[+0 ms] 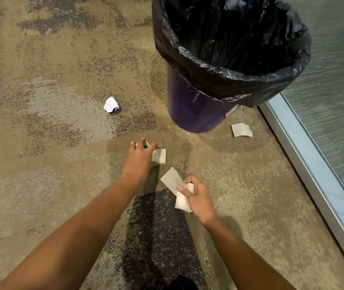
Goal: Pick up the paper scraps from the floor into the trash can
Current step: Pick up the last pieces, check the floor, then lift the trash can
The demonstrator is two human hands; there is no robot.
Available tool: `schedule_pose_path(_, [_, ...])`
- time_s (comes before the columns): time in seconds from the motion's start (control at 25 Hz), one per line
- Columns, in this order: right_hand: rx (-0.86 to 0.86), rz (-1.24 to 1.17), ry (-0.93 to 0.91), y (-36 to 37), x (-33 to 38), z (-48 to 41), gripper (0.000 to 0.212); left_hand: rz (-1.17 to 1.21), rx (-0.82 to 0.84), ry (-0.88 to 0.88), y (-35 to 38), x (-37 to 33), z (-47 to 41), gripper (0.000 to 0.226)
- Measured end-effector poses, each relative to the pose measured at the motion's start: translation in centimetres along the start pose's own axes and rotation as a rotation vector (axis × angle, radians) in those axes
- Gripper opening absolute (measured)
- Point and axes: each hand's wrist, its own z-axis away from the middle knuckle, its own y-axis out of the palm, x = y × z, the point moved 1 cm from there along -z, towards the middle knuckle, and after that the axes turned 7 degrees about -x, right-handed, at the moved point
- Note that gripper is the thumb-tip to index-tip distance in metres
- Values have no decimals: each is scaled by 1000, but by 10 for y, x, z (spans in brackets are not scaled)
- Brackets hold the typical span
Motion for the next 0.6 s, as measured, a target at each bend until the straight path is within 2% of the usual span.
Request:
schedule_pose_path(0.08, [33,-135,78,-2,1,-1,23,-43,1,41,3,-2,8,46])
schedule_pose_path(0.24, [27,-177,134,-2,-1,-3,25,-116,34,119,0,2,17,34])
schedule_pose_path(0.36, [36,-165,160,0,-2,-6,28,-57,-59,128,-13,0,13,26])
schedule_pose_path(0.48, [29,-141,167,1,-3,-9,30,93,-155,49,-22,1,15,20])
schedule_pose_path(0.6, [28,-97,192,2,-2,-10,27,268,-160,-105,-29,3,31,24])
